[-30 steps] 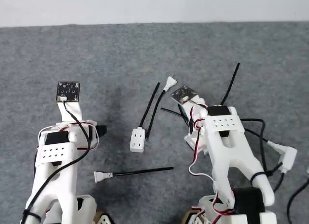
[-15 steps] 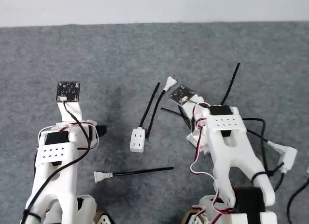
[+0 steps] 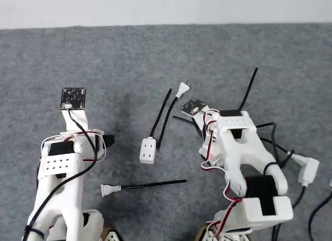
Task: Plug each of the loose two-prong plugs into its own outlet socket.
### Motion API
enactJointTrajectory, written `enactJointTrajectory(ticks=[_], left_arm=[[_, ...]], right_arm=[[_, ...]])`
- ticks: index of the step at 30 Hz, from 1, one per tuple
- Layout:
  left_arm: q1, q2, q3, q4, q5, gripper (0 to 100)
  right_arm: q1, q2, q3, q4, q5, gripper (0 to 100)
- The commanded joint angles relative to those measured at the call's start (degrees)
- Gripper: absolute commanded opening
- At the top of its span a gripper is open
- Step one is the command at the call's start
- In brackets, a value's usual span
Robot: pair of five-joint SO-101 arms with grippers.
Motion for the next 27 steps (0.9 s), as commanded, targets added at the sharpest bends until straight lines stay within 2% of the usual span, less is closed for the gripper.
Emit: enactJointTrajectory(ticks=[1, 5, 11, 17, 24, 27], left_arm=[[0.18, 0.09, -0.48, -1.67, -0.53, 30], [0.18, 0.09, -0.4, -1.67, -0.53, 30], [0.97, 0.09, -0.4, -1.67, -0.53, 30], [2.64, 1.23, -0.75, -0.79, -0.53, 29], [2.37, 18.37, -12.62, 3.34, -1.23, 9], [2.46, 23.38, -16.75, 6.24, -7.56, 5]], right_arm=[[0.31, 0.31, -2.11, -0.22, 0.53, 12.5], [0.31, 0.31, -2.11, -0.4, 0.53, 0.1], [1.89, -0.57, -5.45, 3.56, 0.0, 0.9], [0.57, -12.62, -10.11, 12.97, -4.57, 0.9], [-4.0, -31.16, -13.8, 17.27, -13.54, 0.9], [-9.8, -34.24, -14.33, 16.75, -16.79, 0.9]])
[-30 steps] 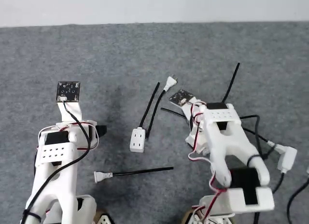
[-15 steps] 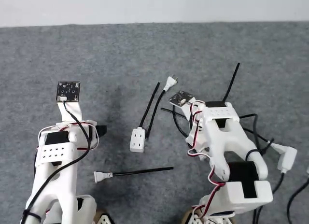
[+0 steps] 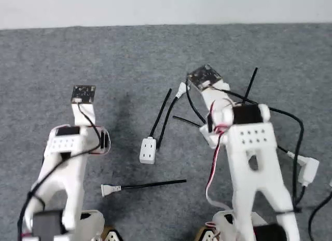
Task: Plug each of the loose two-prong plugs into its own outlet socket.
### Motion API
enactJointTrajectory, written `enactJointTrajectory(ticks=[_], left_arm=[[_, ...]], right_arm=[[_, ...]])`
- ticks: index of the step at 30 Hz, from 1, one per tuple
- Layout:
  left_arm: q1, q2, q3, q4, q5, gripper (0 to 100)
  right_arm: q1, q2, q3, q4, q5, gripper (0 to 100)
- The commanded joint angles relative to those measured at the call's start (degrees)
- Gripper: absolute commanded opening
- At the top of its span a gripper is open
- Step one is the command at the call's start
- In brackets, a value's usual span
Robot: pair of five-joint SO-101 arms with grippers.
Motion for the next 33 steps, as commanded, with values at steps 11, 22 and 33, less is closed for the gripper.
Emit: enactJointTrajectory(ticks=[11, 22, 33], left_arm=[[6.68, 4.4, -3.3, 4.48, -13.8, 1], [8.26, 3.87, -2.33, 7.03, -21.01, 1], [15.12, -18.2, 14.55, 4.57, -26.11, 1]], right_arm=[[-23.16, -4.88, -4.4, -9.19, -13.8, 0.9], [-29.05, -4.79, 0.79, -16.57, -15.56, 0.9], [-31.34, -4.79, 2.81, -17.98, -15.74, 0.9]])
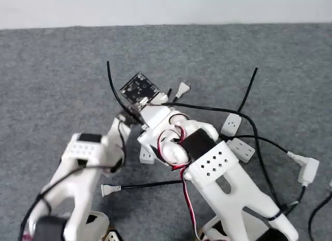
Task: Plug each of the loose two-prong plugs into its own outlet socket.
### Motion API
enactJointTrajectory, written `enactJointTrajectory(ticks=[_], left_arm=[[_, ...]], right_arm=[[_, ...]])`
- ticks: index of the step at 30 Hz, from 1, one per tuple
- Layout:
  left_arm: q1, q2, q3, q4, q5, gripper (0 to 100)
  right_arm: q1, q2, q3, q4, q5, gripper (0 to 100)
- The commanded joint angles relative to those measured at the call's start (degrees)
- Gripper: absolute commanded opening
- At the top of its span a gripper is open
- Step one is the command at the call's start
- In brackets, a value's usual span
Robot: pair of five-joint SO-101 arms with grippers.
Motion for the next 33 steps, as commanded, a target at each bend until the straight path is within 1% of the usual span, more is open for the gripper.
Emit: enactJointTrajectory(ticks=[1, 4, 12, 14, 18, 23, 27, 33], left_arm=[[2.99, -11.08, 4.79, -1.76, -0.88, 1], [3.96, -14.95, 7.08, -1.58, -0.88, 1], [3.52, -15.21, 7.08, -2.02, -0.62, 1], [3.34, -15.47, 7.25, -3.43, 0.26, 1], [-1.85, -15.65, 6.81, -7.12, 6.15, 2], [-7.82, -15.21, 3.74, -7.82, 11.16, 6], [-8.7, -15.21, 3.3, -8.0, 12.22, 6], [-8.62, -15.21, 3.47, -8.0, 12.22, 6]], right_arm=[[-1.89, -1.45, -0.35, -1.01, -0.79, 0.9], [-2.07, -1.45, -0.35, -1.01, -0.79, 0.9], [-1.89, -1.36, 0.09, -1.54, -1.67, 0.8], [-1.8, -0.4, 0.7, -2.77, -1.58, 0.8], [-1.27, 4.18, 0.7, -4.97, -1.23, 0.8], [1.63, 10.24, 0.62, -11.12, -0.26, 0.8], [3.03, 14.55, 0.88, -15.43, -0.26, 0.8], [3.56, 19.03, 0.88, -17.63, -0.53, 0.8]])
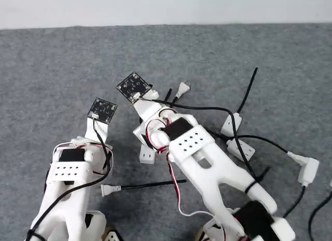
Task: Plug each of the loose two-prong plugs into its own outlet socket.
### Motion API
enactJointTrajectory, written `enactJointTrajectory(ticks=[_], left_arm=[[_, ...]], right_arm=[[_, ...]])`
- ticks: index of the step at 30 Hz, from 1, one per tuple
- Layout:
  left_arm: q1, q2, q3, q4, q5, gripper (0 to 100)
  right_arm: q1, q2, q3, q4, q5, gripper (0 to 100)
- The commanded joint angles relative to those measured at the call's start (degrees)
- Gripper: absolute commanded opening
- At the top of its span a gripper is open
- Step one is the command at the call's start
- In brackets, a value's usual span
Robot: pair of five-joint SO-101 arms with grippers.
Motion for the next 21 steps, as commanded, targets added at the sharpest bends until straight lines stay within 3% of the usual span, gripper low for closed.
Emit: enactJointTrajectory(ticks=[1, 13, 21], left_arm=[[-0.26, -1.05, -2.59, -1.32, 0.7, 6], [-0.26, -1.05, -2.42, -1.32, 0.53, 6], [-0.26, -1.05, -2.42, -1.41, 0.44, 6]], right_arm=[[0.75, 0.84, -0.79, -1.8, 0.18, 0.8], [0.84, 5.58, -0.62, -2.07, -1.23, 0.8], [0.48, 1.19, 4.22, -2.15, -1.85, 0.8]])
